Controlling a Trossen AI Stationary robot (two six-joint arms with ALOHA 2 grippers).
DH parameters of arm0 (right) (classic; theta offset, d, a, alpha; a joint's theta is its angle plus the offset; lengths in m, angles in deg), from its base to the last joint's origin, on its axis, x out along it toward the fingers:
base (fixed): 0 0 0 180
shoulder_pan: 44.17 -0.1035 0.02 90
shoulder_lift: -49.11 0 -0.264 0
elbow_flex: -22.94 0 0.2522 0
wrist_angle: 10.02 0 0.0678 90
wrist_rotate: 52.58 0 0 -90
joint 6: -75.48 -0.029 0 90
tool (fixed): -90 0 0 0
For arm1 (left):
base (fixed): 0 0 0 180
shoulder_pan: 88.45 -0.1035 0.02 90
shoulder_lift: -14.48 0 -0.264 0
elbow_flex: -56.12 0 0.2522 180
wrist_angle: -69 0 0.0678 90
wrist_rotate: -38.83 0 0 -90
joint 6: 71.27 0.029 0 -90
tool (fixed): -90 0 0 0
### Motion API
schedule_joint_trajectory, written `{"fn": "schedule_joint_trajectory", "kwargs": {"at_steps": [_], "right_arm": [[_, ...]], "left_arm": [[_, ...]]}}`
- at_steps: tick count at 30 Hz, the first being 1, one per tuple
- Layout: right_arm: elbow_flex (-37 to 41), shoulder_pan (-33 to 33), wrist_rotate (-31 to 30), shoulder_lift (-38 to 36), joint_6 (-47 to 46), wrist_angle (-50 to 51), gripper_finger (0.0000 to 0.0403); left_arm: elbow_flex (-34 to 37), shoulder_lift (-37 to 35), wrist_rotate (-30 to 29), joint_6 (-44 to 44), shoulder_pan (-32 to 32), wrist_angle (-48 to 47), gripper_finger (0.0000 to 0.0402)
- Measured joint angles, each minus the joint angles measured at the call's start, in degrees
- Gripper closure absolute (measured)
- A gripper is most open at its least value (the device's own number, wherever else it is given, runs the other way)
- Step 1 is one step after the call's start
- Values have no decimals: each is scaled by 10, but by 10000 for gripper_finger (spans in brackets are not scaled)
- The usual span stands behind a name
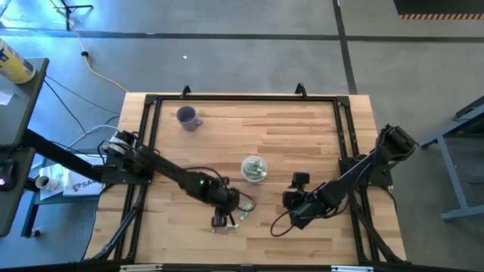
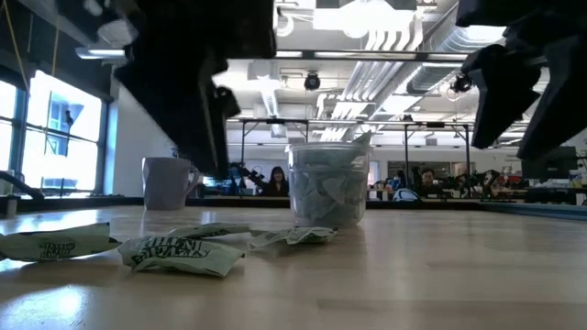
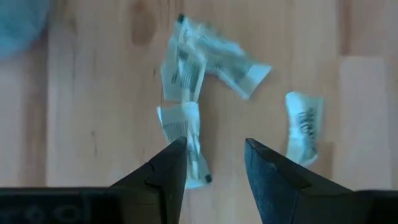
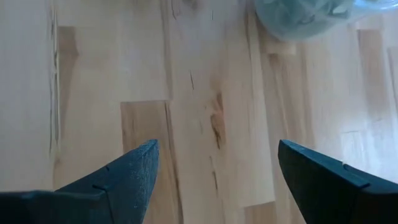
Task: Pick and place Stevia / Truvia into bins
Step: Put the stevia packet into the transparent container
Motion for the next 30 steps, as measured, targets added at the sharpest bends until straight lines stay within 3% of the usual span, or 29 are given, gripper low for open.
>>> {"fn": "schedule_joint_trajectory", "kwargs": {"at_steps": [11, 15, 21, 26, 30], "right_arm": [[0, 0, 1, 0, -13, -4, 84], [0, 0, -4, 0, -20, -4, 84], [0, 0, -6, 0, -28, -5, 84], [-12, 0, -25, -1, -47, 13, 84], [-14, 0, -45, -1, -50, 20, 84]], "left_arm": [[20, 58, -40, 1, 3, 31, 193], [20, 60, -47, 1, -7, 27, 241], [11, 46, -64, 17, -50, -28, 377], [-46, -9, -51, 51, -74, -146, 356], [-87, -55, -53, 121, -93, -124, 377]]}}
